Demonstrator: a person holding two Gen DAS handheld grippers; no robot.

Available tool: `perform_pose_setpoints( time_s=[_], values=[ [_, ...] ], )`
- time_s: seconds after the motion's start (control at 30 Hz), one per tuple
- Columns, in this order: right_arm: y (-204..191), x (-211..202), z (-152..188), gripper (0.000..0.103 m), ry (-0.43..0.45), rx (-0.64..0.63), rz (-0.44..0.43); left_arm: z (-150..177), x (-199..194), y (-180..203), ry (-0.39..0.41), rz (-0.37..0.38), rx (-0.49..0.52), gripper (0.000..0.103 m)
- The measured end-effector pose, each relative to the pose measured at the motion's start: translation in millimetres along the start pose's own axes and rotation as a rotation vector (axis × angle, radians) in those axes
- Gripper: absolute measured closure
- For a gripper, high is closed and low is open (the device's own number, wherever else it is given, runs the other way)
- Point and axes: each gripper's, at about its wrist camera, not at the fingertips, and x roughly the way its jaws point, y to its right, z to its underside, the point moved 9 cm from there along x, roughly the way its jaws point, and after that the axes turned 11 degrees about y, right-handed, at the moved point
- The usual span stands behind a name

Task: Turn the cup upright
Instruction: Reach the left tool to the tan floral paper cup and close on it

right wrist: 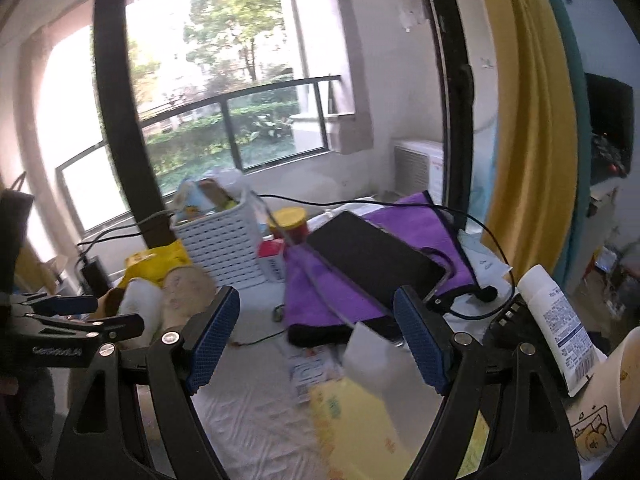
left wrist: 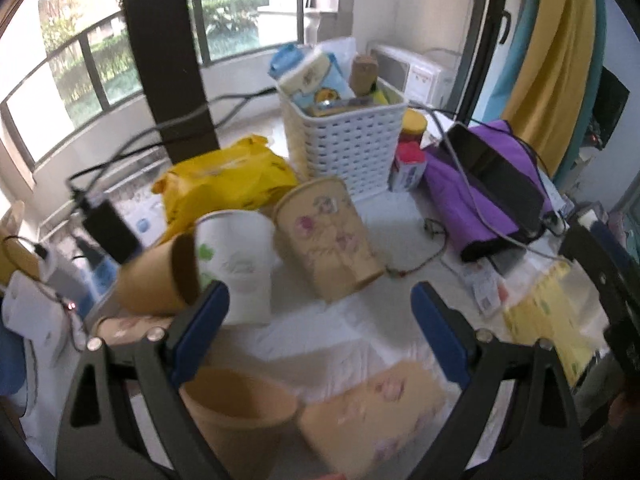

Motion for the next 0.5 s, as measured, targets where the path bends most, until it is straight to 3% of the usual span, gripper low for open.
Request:
perform_pose_setpoints(
  time_s=[0.23,0.4,0.5],
  values=[
    [4,11,6,0.021,-0.011,0.012,-0.007,6,59,6,-0.146,0.009,-0.036,0.01],
    [6,17,10,0.021,-0.043,0.039,-0.03,-2,70,-5,-0.162,-0.024,-0.052,0.01],
    [3,20,14,0.021,-0.059,0.038,-0.044,-3,76,-3,-0.19,0.0,-0.051,0.01]
  ],
)
